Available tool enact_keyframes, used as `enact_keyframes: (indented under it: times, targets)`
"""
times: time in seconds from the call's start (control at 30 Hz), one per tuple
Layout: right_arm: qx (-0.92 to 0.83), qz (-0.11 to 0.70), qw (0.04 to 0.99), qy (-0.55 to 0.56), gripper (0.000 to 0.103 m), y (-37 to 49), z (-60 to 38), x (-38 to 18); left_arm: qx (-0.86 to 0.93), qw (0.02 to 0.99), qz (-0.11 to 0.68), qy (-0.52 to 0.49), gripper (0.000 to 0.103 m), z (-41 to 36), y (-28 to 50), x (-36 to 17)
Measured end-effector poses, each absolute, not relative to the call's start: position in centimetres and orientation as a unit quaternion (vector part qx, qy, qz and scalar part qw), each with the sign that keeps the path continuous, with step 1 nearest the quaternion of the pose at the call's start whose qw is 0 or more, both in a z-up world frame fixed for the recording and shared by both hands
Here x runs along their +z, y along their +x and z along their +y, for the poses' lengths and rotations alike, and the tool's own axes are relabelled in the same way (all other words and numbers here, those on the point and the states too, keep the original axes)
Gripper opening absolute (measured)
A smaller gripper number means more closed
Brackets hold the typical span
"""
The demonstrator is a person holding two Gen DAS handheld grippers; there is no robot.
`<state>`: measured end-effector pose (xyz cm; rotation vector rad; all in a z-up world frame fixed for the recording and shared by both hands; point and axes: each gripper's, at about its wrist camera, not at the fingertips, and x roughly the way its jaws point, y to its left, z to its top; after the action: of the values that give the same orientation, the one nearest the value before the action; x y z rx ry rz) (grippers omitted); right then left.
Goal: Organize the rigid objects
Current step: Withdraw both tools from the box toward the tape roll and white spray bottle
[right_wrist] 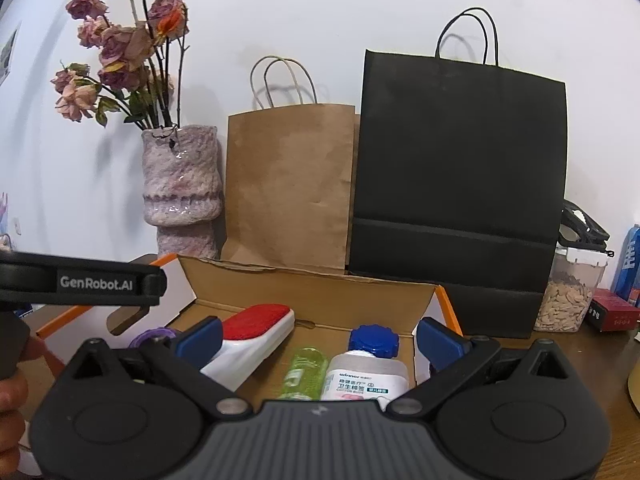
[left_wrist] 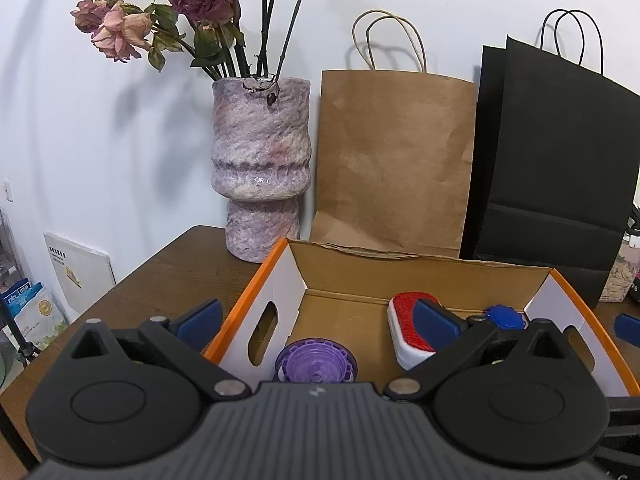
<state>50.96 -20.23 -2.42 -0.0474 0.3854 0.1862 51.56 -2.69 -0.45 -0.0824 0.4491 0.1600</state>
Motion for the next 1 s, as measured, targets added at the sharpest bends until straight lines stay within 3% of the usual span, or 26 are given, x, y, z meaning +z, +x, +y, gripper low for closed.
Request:
enact_keyframes:
  times: [1.0]
  targets:
    - [0.072,0.185,0.98,-0.011,0.103,39.4,-19.8,-2.0,0.072,0.969,0.232,-0.047,0.103,-0.2,40.9,-0.6]
